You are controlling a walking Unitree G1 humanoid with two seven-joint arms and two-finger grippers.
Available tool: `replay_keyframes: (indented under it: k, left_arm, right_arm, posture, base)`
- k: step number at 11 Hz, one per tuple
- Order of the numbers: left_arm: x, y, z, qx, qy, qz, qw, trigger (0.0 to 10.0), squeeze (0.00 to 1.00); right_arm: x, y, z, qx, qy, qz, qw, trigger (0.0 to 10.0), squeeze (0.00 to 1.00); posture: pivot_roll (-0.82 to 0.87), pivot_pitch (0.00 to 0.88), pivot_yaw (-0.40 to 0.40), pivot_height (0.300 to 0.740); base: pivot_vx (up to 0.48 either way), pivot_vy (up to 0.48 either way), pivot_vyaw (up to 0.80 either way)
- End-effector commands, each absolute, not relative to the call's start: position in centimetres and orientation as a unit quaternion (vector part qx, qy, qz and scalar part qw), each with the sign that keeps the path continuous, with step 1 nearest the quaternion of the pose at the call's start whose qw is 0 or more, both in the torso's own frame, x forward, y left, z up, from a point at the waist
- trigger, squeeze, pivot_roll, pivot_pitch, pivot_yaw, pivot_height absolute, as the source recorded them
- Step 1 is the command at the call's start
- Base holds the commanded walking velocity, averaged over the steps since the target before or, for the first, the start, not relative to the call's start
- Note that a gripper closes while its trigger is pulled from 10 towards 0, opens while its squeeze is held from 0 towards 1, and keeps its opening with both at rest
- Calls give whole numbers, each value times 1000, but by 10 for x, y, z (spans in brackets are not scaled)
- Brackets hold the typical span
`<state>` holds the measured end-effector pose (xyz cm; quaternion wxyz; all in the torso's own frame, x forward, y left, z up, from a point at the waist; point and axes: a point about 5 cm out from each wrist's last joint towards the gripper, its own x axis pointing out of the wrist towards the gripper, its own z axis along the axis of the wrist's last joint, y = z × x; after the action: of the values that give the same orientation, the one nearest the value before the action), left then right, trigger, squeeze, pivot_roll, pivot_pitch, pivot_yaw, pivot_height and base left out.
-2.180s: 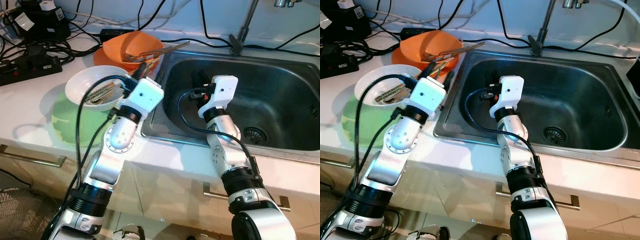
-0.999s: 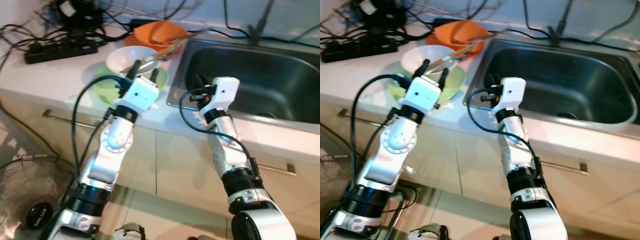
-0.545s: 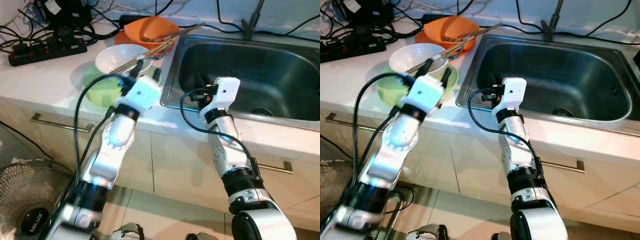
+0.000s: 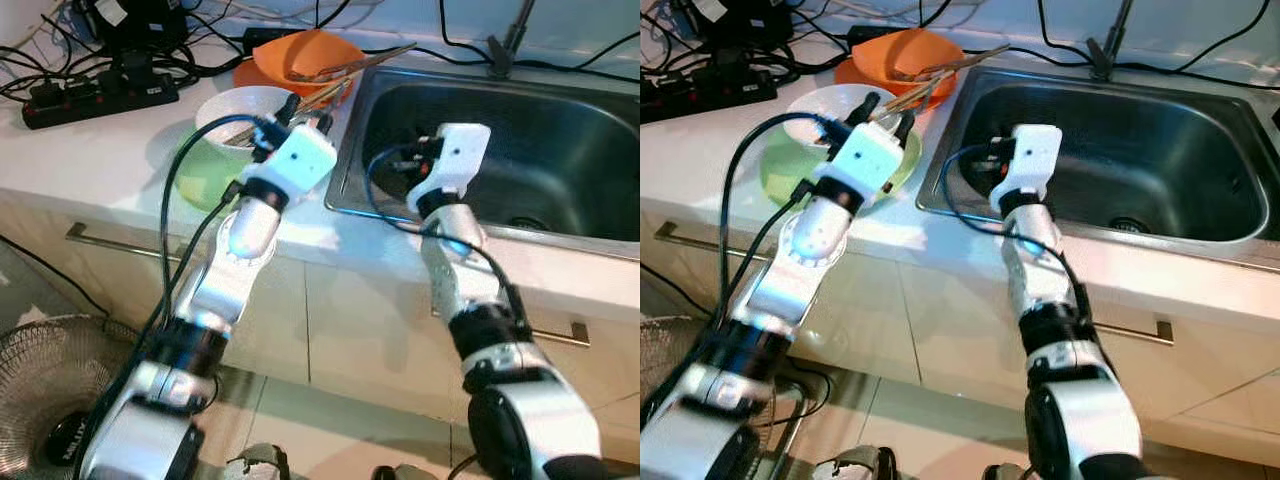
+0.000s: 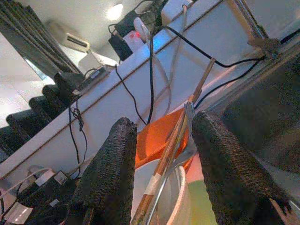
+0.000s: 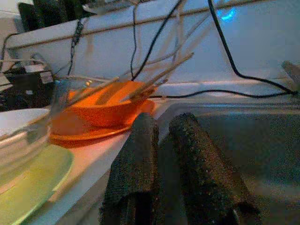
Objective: Kitchen organization
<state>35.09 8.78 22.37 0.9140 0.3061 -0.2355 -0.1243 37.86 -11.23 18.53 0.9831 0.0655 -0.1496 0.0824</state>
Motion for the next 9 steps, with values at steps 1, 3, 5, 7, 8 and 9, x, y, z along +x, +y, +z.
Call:
replay_keyframes:
  k: [1,3,5,7,8,9]
  left_arm:
    - [352,85,224,315,-238,-129,910,10000,0]
    - [357,82,222,309,-233,-135,912,10000,0]
    - [350,77,217,279,-242,-135,919,10000,0]
    - [344,77,217,260,-253,-131,923,10000,0]
    - [343,79,217,258,-254,-129,923,10000,0]
    - [343,80,217,258,-255,-127,923,10000,0]
  right_arm:
    - [380,-112,187,64,-146,81,984,10000,0]
    - [381,-109,185,65,-144,81,984,10000,0]
    - [379,-107,182,71,-141,81,984,10000,0]
    - [379,-107,180,81,-137,83,984,10000,0]
    - [378,-106,179,86,-139,85,983,10000,0]
    - [377,-104,180,81,-146,87,982,10000,0]
  posture:
    - [125,60,16,740]
    - [120,61,19,740]
    - [116,64,20,740]
    - [118,67,16,740]
    - [120,67,15,740]
    - [122,68,15,740]
  base:
    - [0,0,0]
    - [0,0,0]
    - [0,0,0]
    - [127,0,0]
    - [277,0,-538]
    - [285,0,0]
